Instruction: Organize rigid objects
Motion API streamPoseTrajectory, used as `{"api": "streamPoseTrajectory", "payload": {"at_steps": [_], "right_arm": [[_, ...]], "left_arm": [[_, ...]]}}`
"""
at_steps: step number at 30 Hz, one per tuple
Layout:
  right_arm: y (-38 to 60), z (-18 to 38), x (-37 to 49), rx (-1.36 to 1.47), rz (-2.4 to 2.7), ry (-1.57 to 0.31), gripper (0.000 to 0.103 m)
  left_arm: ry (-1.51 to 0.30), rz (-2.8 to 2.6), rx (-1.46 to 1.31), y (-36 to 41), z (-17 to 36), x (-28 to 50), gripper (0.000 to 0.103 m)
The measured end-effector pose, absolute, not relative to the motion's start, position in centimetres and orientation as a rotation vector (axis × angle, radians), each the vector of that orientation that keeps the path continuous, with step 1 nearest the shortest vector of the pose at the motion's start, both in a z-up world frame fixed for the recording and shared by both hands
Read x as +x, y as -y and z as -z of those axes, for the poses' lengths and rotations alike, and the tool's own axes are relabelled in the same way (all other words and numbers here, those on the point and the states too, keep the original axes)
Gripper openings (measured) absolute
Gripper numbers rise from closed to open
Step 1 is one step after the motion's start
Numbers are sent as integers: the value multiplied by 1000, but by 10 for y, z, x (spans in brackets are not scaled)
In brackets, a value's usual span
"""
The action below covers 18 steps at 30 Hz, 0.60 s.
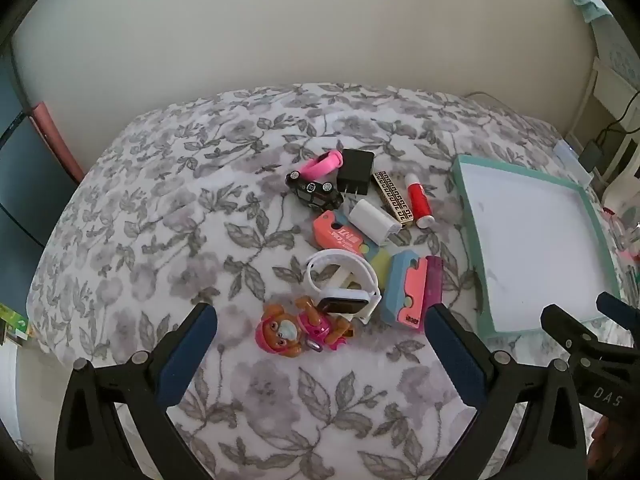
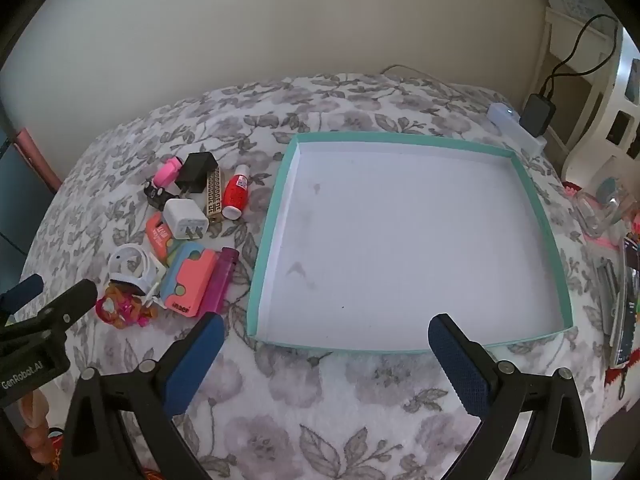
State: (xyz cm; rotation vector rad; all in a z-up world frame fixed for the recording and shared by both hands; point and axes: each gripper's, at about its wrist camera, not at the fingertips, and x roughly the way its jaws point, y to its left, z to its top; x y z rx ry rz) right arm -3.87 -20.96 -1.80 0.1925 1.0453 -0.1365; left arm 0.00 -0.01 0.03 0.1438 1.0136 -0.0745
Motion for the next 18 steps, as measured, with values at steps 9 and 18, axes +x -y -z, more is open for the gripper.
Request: {"api": "streamPoseTrajectory", "payload": {"at_steps": [9, 18], "right_arm": [[212, 15, -40, 194, 136, -1041, 103], [212, 18, -40, 198, 140, -1037, 103]], "left_arm": [[-1014, 75, 144, -4, -2, 0, 103], [-1021, 85, 161, 2, 3, 0, 103]]}}
